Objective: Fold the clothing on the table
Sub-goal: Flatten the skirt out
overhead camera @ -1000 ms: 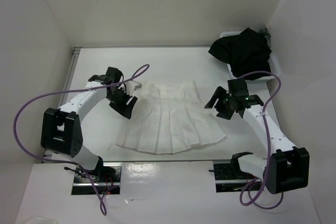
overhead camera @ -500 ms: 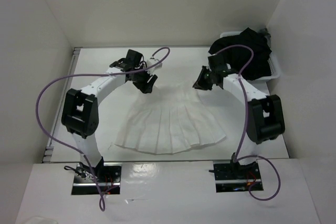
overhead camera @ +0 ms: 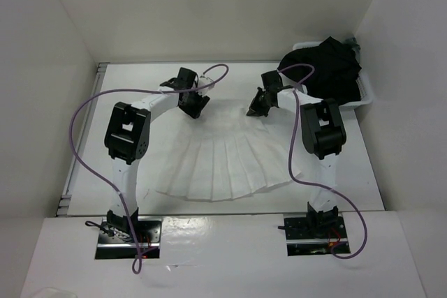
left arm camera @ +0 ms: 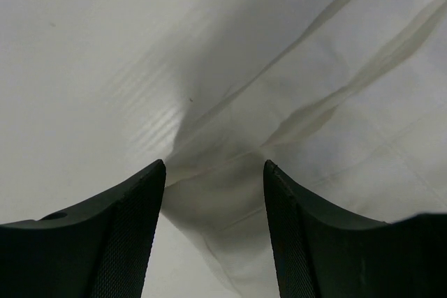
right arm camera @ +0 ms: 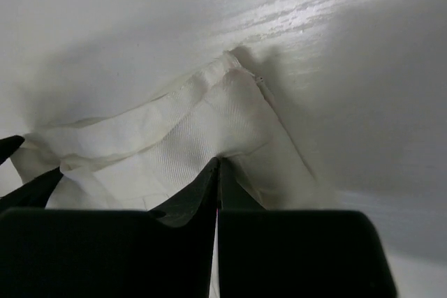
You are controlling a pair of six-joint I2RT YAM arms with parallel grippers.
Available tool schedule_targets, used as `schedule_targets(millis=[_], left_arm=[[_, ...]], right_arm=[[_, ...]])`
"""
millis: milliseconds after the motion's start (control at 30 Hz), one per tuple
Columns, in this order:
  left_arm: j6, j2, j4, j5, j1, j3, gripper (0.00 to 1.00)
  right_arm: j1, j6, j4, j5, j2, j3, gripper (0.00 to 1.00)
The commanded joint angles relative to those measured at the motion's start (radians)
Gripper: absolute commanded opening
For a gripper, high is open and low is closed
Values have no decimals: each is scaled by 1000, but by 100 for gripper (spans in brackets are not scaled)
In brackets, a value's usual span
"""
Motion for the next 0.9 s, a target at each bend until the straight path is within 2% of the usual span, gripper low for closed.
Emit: schedule_targets(millis=[0, 100, 200, 233, 300, 333, 367, 433, 467, 600, 633, 667, 733, 767, 867], left_arm=[[-54, 17, 65, -68, 29, 73, 66], [-54, 26, 66, -49, 54, 142, 67], [-54, -22, 4, 38, 54, 191, 68], [-54, -49, 4, 47, 43, 191, 70], [-86, -137, 4, 60, 43, 168, 74], [-97, -195, -20, 60, 52, 168, 79], [-109, -224, -36, 70, 52, 168, 86], [-109, -302, -112, 61, 64, 157, 87], [-109, -327, -141, 61, 64, 136, 87], [-72, -465, -215, 6, 84, -62, 87], [-55, -521, -215, -5, 95, -167, 87], [-42, -545, -215, -5, 95, -215, 87], [-32, -597, -235, -17, 106, -298, 87], [-32, -611, -255, -17, 116, -336, 87], [3, -675, -266, -17, 126, -478, 87]], right_arm=[[-12, 12, -20, 130, 28, 55, 2], [-12, -27, -32, 113, 28, 78, 3], [-12, -70, -7, 56, -64, 59, 28], [-3, -82, -7, 56, -101, 50, 50], [-3, -114, -27, 70, -226, 15, 62], [-3, -114, -64, 108, -269, -8, 72], [-3, -126, -93, 137, -353, -22, 75], [-3, -126, -163, 205, -436, -101, 82], [-3, -126, -179, 205, -511, -138, 82], [-93, -94, -204, 182, -665, -359, 85], [-104, -94, -204, 162, -696, -441, 85], [-113, -77, -204, 162, -726, -476, 90], [-113, -39, -204, 153, -818, -560, 93], [-113, -27, -204, 142, -846, -585, 99], [-122, -13, -249, 166, -935, -652, 99]])
